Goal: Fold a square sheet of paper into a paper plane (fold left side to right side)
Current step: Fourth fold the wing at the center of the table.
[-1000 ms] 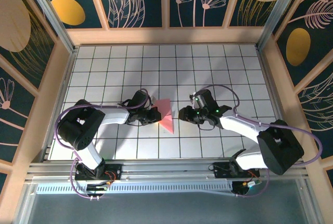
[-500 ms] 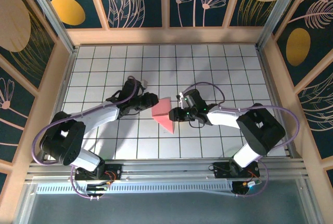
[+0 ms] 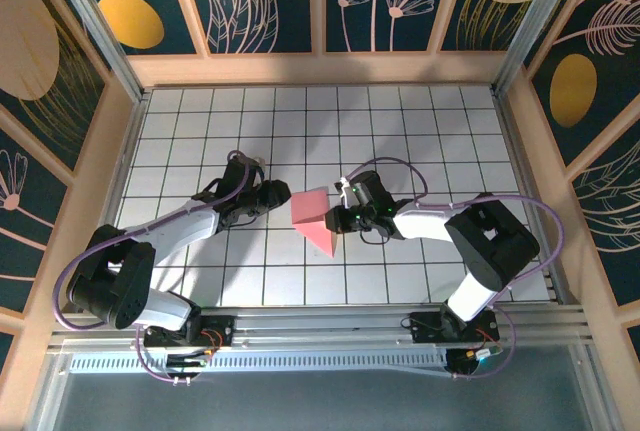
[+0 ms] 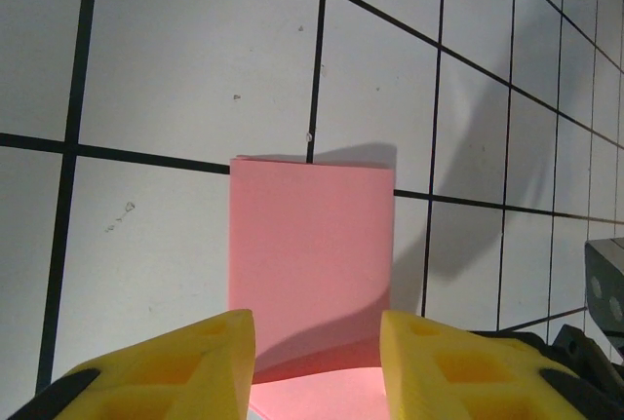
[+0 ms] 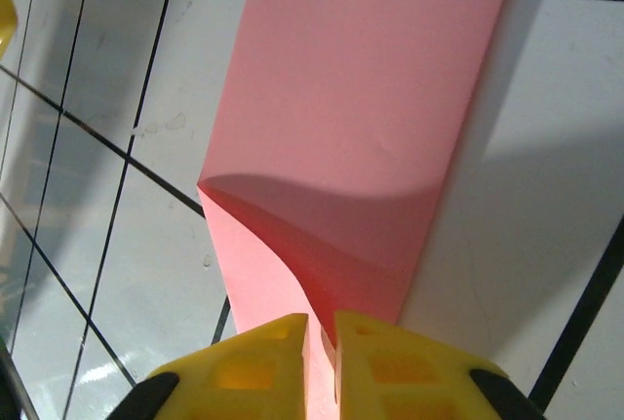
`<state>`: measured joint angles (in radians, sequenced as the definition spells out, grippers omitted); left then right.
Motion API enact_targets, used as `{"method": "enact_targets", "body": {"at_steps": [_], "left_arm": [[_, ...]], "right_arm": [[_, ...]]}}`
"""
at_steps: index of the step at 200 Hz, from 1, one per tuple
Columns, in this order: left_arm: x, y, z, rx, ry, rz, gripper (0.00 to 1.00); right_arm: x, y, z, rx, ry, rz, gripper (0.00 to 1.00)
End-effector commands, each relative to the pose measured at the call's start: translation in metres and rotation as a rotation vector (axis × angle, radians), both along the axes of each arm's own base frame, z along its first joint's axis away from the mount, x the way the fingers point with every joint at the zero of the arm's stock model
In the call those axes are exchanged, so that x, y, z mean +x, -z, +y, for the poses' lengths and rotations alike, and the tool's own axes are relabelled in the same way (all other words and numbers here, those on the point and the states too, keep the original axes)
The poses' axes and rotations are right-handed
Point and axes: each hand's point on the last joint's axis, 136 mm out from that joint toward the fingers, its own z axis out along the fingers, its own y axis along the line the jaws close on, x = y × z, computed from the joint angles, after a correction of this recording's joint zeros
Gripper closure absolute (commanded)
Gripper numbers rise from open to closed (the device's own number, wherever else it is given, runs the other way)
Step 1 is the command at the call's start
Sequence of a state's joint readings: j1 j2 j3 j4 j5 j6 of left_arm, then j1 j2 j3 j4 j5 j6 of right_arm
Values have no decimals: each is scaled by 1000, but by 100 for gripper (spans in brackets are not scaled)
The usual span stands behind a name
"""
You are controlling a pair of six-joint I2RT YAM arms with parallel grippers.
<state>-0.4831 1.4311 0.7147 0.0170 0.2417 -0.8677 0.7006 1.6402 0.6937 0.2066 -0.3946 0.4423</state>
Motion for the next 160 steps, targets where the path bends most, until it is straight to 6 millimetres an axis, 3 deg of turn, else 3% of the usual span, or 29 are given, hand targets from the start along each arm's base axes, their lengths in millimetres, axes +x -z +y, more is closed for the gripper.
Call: {"method": "enact_targets", "body": {"at_steps": [1, 20, 42, 91, 124, 160], "left_arm": [[0, -1, 0, -22, -16, 15, 59], [1, -2, -3, -43, -11, 16, 57], [2, -2, -4, -55, -10, 20, 55], [2, 1, -3, -133, -33, 38, 41], [1, 5, -18, -236, 10, 63, 42], [4, 14, -31, -280, 56, 100, 50]], "right_arm": [[2, -10, 8, 24, -23, -31, 89], [2, -10, 8, 24, -24, -30, 90], [2, -11, 8, 26, -25, -27, 100], [3, -35, 0, 56, 10, -90, 100], [2, -47, -4, 93, 33, -111, 100], [3, -57, -11, 131, 64, -132, 100]]}}
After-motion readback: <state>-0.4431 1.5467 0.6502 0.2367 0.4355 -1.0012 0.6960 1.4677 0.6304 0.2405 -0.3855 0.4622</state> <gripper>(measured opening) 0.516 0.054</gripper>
